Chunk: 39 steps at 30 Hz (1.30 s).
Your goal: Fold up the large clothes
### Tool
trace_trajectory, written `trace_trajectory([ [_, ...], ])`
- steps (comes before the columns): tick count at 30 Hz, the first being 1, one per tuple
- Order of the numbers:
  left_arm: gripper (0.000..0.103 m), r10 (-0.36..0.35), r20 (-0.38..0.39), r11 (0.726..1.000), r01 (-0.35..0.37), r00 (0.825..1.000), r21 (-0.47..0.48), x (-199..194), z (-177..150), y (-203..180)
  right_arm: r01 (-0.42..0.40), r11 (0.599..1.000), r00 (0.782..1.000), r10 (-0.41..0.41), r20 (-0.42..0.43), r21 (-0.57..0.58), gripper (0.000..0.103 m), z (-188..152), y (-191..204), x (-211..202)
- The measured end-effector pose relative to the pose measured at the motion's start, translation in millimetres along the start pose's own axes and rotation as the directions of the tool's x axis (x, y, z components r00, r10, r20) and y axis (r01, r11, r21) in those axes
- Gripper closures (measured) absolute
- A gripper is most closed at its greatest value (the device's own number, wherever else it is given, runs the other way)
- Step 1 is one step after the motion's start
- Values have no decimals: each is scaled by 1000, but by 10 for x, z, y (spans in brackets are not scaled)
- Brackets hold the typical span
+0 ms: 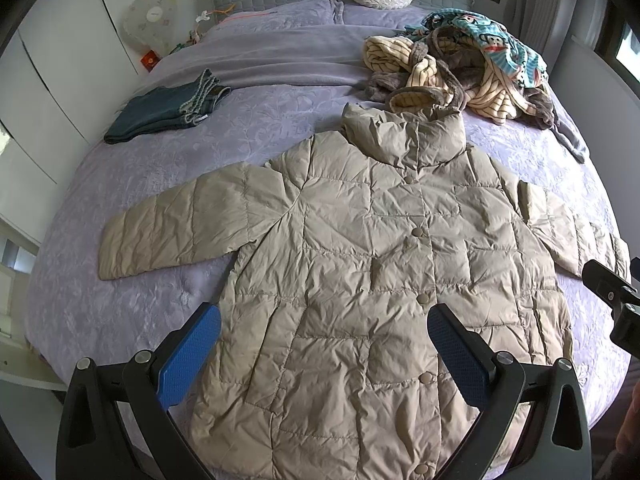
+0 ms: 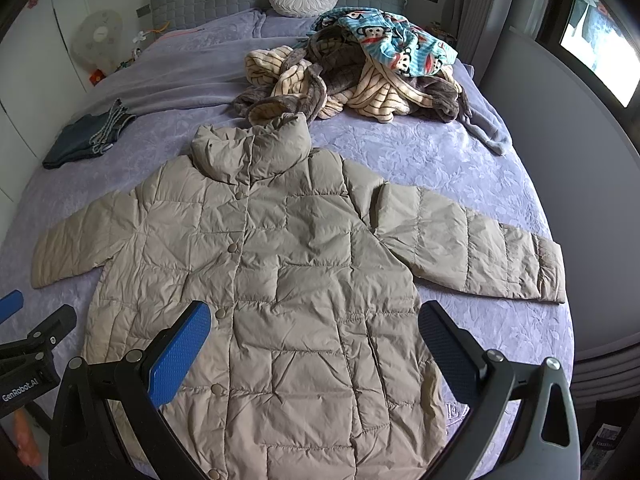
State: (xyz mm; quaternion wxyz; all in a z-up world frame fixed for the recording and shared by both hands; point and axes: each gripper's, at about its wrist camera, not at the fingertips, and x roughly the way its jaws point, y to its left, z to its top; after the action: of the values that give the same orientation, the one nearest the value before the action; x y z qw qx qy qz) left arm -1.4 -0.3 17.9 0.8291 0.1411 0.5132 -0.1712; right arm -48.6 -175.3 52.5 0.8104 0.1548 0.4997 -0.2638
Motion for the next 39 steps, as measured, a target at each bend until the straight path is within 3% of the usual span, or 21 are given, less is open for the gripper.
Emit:
trace_trajectory([
  [39,0,-1,-4,1000,1,1000,-1,15,-16,20,-1,1000,1000,1,-1,-3,0,4,-3,23],
])
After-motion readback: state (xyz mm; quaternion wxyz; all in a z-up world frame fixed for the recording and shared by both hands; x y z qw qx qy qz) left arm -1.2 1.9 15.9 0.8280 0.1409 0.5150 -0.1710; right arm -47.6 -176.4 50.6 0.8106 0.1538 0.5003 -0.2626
